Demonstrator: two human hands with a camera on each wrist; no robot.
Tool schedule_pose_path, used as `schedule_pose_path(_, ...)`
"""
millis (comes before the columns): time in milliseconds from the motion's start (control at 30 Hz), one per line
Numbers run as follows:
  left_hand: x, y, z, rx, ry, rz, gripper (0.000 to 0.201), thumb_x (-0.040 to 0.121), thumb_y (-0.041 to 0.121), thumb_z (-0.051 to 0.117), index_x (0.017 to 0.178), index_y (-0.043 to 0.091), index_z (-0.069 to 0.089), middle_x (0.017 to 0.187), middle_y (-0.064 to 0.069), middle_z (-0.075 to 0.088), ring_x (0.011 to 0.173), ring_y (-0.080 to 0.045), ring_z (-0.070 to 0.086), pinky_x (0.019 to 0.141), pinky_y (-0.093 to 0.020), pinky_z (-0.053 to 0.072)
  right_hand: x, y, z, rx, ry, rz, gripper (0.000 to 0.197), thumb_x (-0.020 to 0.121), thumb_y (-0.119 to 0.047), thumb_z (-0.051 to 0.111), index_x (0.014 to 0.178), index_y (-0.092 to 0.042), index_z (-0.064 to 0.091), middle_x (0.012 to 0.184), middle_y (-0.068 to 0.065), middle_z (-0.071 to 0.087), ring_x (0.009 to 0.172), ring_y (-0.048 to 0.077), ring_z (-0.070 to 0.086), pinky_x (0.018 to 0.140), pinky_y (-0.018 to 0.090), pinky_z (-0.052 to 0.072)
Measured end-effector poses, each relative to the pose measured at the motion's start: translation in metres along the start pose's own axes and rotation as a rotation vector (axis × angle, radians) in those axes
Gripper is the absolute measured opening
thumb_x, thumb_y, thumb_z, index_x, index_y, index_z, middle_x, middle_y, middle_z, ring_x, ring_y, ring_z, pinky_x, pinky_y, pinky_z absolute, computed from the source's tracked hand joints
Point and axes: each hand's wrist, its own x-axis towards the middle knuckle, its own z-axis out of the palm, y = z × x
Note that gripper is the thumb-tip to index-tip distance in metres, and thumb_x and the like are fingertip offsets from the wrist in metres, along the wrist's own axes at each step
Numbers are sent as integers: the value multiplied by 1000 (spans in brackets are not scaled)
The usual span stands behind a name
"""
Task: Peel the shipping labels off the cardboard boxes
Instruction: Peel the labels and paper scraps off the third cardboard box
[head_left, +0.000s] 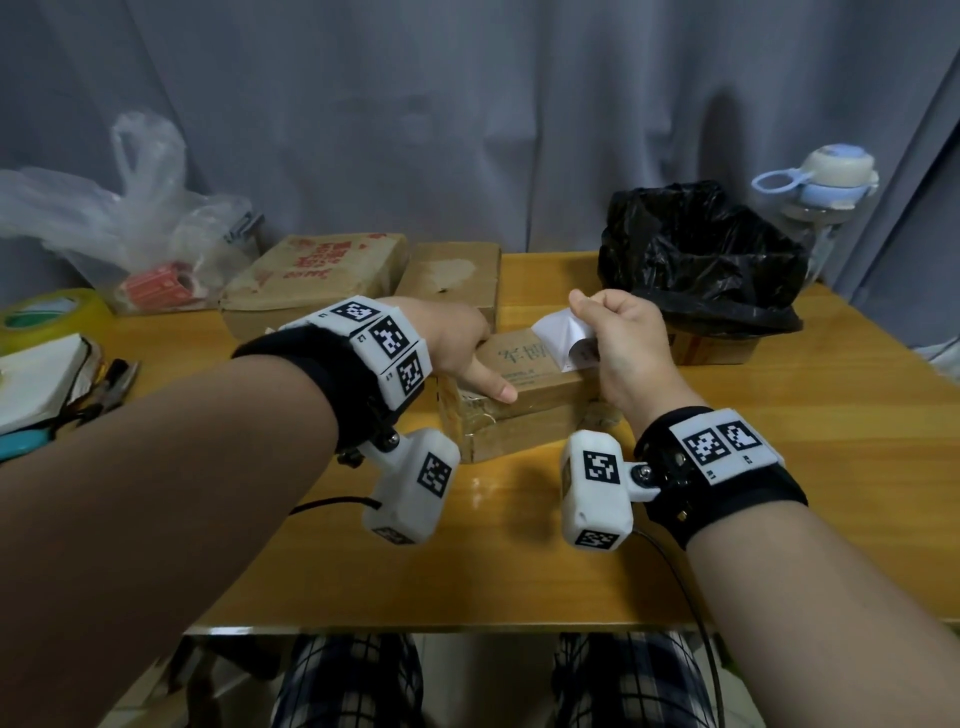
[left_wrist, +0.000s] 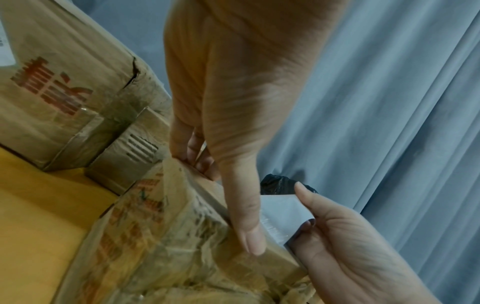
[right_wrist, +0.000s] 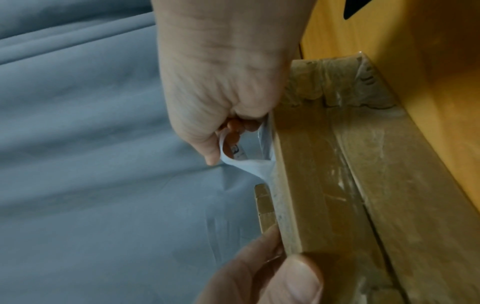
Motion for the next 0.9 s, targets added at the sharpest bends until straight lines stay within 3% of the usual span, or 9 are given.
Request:
schedule_pose_path(267,0,0,0,29,-16,-31,85,69,72,60,131,15,50,119,-2,60,106,-23,57,95,-38,47,0,1,0,47,68,19,33,88,-20,61,57,-15,49,56,0,49,49,10,48,49,20,43)
schedule_pose_path(400,9,8,4,122,7,-102,94,67,80,51,135,15,43,132,-8,42,116,-27,47,99,-45,43,5,-11,4,-172,-75,82,39,90,-29,60,55,-19,43,52,-1,40,49,13,39,50,24,37)
schedule_pose_path(500,14,17,21,-17,151,-107,108,67,85,41,148,16,19,149,-11,27,135,-33,27,107,-47,30,5,-24,8,-223,-207,174,38,89,-29,62,57,-20,44,50,-4,44,47,11,43,43,20,42)
schedule_pose_path(567,15,21,28,-83,246,-53,108,67,85,42,149,23,11,150,-12,27,136,-33,27,107,-46,27,5,-30,11,-225,-287,211,36,89,-26,62,58,-19,44,53,-2,44,46,11,43,40,18,41)
schedule_pose_path(600,16,22,29,-113,270,-30,106,67,83,46,148,23,15,146,-12,31,133,-33,30,106,-45,28,6,-33,12,-244,-307,216,35,89,-25,62,59,-19,45,56,-1,45,48,11,43,41,18,41)
schedule_pose_path(733,17,15,29,-295,345,0,93,63,71,66,135,22,38,130,-6,41,125,-27,37,101,-39,34,13,-45,11,-487,-261,106,37,93,-25,55,60,-17,42,59,2,43,57,14,42,53,26,37)
schedule_pose_path(833,14,7,33,-441,371,-21,99,60,67,72,139,20,35,135,-3,39,128,-25,36,106,-40,35,17,-55,7,-767,-219,-56,33,95,-26,52,64,-13,46,63,2,47,59,16,46,54,27,39)
schedule_pose_path(900,12,6,34,-462,354,-21,99,62,65,72,140,19,34,137,-3,37,129,-25,34,107,-40,34,17,-57,7,-826,-214,-122,30,93,-26,54,68,-12,49,64,3,51,58,19,52,55,29,45)
